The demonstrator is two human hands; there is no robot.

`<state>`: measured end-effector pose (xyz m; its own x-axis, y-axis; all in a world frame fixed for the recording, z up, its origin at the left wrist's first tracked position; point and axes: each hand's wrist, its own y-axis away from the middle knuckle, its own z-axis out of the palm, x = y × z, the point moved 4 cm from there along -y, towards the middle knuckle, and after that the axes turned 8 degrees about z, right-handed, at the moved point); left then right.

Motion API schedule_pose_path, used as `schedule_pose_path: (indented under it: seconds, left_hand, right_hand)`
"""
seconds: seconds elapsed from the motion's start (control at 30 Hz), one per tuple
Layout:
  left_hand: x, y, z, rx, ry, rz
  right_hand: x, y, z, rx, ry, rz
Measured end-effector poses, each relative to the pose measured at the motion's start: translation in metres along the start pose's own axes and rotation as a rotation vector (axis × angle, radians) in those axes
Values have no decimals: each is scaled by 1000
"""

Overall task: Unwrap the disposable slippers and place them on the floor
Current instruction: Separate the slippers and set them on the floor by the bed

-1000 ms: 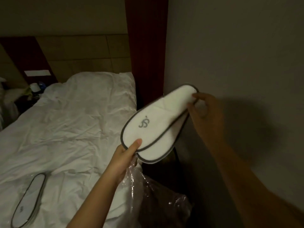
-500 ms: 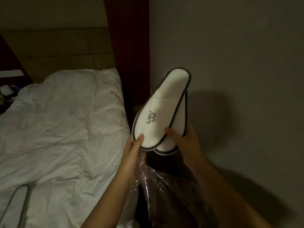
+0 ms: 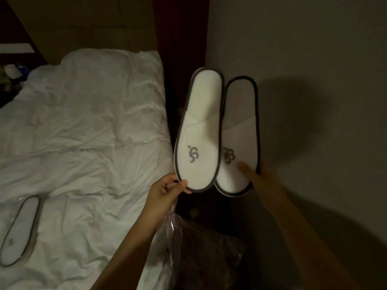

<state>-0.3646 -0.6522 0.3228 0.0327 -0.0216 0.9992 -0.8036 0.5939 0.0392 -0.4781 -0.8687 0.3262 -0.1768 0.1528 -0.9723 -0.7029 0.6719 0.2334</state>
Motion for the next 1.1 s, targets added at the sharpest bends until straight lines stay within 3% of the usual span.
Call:
schedule_pose_path:
  seconds: [0.2,0.43,1.1]
  left_hand:
    - [-77,6,-1,179,15,-176]
    - [-192,15,9,268,2,-384]
    - [-601,43,67,370,33,-902]
  right_hand:
    - [71,-27,-8,-72,37,117]
    - [178,-61,-13,2,68,244]
    - [594,-108,-53,62,25,728]
